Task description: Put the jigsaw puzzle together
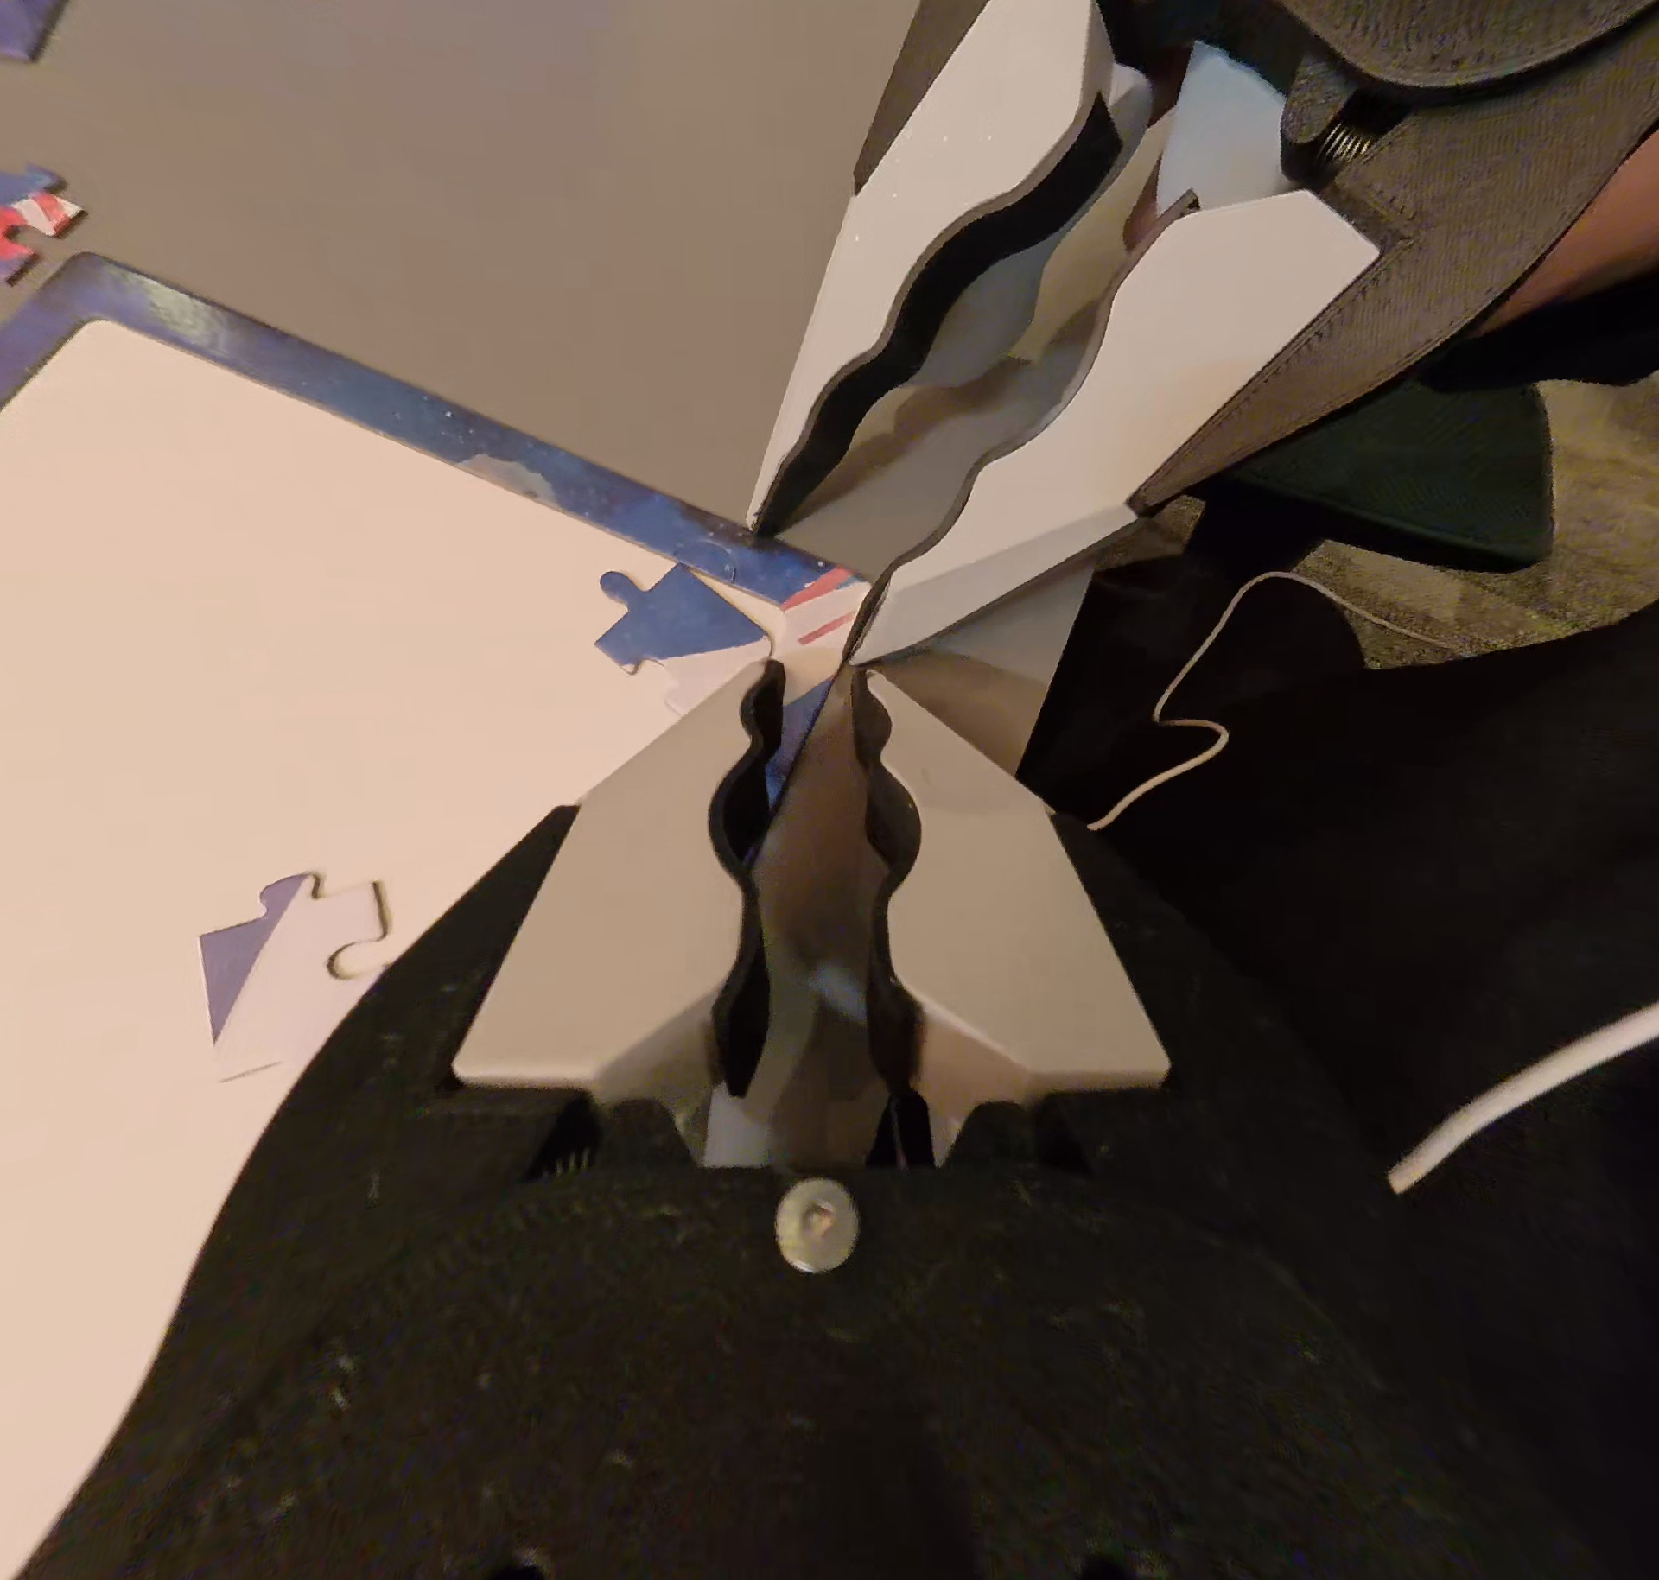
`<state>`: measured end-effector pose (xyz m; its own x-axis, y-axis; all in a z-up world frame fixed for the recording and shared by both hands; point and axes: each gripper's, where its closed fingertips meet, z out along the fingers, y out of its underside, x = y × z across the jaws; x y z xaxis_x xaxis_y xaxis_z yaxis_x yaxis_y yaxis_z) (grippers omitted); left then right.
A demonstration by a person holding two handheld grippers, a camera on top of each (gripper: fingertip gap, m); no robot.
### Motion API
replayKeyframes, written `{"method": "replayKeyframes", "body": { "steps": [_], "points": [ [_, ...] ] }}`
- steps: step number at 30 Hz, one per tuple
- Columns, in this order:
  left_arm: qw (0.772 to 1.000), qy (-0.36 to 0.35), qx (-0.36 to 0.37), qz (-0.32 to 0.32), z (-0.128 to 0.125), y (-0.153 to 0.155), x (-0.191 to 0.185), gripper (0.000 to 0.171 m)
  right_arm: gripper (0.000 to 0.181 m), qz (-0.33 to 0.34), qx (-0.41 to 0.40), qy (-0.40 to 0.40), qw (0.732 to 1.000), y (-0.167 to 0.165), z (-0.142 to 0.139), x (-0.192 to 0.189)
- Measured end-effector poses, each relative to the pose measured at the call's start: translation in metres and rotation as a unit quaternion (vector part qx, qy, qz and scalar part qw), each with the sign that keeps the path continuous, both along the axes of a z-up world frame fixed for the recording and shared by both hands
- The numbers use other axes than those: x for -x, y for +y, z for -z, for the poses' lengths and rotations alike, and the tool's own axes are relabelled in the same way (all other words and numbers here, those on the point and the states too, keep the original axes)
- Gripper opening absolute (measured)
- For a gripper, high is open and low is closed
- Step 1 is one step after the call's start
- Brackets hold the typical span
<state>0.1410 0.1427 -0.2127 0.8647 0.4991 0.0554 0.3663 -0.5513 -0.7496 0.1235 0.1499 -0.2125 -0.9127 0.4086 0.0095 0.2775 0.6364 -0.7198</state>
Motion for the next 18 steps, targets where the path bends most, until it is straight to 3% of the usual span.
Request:
{"method": "replayKeyframes", "body": {
  "steps": [9, 18],
  "points": [
    [0.999, 0.024, 0.022, -0.041, 0.001, -0.017, 0.010, 0.040, 0.032, 0.000, 0.001, -0.002, 1.000, 0.000, 0.000, -0.001],
    [0.999, -0.011, -0.008, -0.030, 0.000, -0.009, 0.005, 0.037, 0.032, 0.002, -0.002, -0.002, 1.000, 0.000, 0.000, 0.000]
  ]
}}
